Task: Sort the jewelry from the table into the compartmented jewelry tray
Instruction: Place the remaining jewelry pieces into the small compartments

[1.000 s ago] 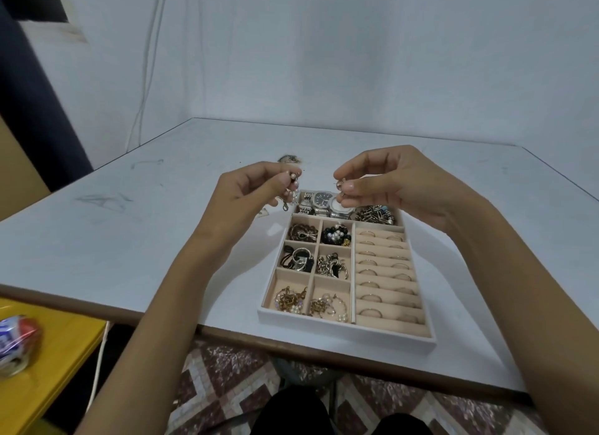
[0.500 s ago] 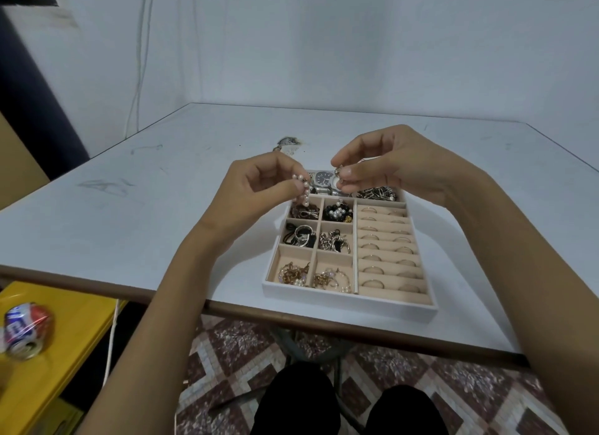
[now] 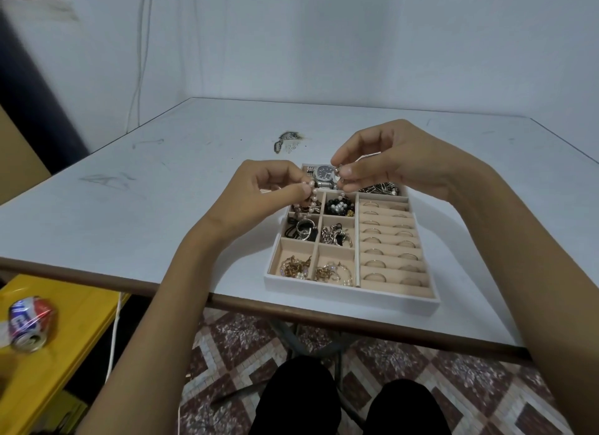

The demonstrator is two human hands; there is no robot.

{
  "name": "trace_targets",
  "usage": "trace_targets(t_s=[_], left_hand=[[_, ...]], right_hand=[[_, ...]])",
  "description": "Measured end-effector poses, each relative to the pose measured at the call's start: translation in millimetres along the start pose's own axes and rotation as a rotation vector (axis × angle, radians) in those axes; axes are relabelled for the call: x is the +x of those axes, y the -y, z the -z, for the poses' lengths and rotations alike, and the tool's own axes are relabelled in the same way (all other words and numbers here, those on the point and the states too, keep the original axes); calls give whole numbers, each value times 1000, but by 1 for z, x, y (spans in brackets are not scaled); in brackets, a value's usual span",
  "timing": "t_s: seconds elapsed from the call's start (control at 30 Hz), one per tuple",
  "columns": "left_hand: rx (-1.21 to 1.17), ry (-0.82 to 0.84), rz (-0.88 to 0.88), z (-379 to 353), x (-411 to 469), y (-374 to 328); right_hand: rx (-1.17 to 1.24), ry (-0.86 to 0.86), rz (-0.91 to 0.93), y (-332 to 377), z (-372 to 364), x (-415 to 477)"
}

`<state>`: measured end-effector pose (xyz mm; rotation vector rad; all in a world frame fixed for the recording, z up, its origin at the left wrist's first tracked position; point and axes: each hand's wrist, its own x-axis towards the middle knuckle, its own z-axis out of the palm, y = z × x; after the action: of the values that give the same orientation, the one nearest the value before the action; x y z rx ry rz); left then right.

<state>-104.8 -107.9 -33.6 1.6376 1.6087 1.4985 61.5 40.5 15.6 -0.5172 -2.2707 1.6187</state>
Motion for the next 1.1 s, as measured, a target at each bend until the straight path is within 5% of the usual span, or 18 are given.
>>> trace_targets(t_s=[1.1], left_hand=[[190,109,-52,0,-1,7]], right_hand=[[-32,19,-2,0,1,0]])
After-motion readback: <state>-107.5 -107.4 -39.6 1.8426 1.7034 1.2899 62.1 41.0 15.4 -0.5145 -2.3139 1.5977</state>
